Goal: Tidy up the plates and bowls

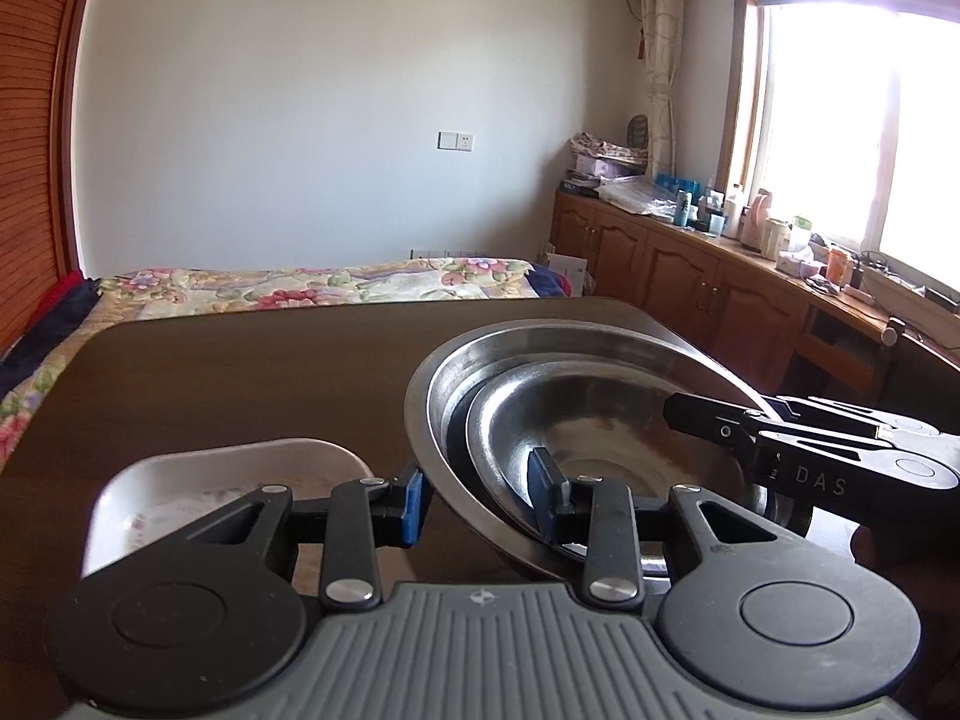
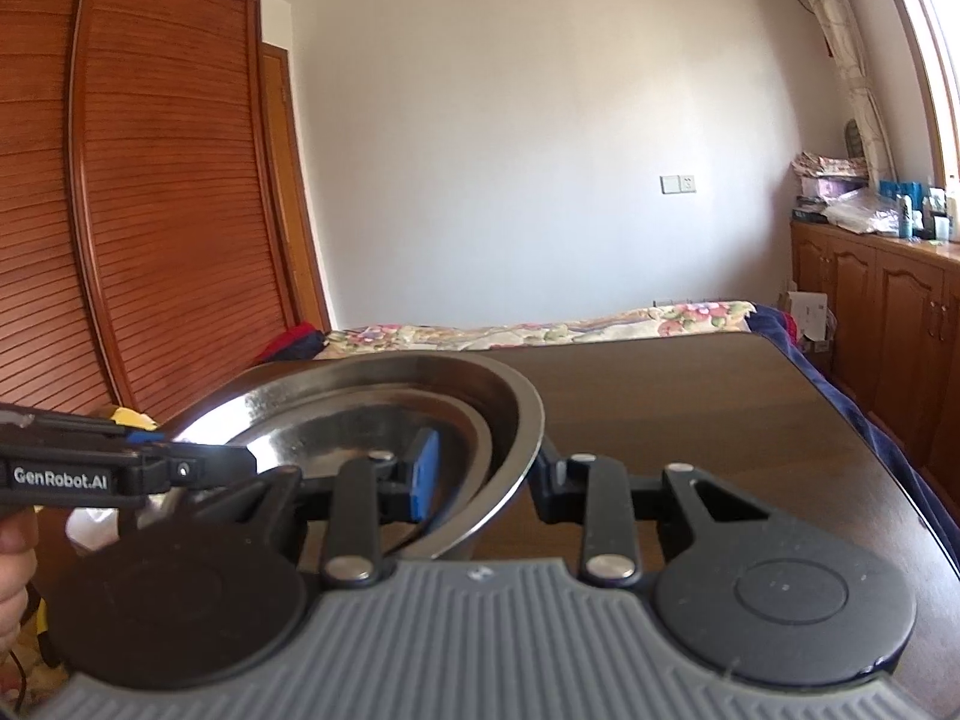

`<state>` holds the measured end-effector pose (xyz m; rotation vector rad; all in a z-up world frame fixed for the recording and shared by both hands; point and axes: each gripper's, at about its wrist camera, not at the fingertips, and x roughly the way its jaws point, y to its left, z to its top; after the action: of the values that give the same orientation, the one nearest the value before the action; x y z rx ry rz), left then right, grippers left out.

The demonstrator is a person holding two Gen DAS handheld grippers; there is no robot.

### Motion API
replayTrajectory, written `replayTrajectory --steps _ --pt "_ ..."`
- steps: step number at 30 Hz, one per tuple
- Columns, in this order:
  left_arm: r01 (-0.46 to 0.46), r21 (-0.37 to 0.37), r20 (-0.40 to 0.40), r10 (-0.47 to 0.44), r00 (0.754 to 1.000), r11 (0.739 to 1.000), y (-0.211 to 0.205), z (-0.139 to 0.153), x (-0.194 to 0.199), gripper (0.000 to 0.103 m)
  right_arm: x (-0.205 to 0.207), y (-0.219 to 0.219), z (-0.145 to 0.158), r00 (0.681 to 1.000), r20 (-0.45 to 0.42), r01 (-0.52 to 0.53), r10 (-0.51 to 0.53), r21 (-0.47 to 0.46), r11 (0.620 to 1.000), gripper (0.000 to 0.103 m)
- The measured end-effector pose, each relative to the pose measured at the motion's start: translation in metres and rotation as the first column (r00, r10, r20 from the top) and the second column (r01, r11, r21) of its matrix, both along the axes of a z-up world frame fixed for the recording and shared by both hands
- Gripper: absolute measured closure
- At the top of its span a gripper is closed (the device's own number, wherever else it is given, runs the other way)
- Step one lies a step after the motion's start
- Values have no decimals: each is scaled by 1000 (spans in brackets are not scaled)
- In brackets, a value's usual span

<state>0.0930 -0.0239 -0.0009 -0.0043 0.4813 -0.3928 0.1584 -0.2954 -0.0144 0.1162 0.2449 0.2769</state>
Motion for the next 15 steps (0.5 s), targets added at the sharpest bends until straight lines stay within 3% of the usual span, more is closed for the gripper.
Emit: replayTrajectory --steps 15 --pt "-106 5 28 106 994 994 52 21 2 66 15 43 23 993 26 -112 114 -58 992 69"
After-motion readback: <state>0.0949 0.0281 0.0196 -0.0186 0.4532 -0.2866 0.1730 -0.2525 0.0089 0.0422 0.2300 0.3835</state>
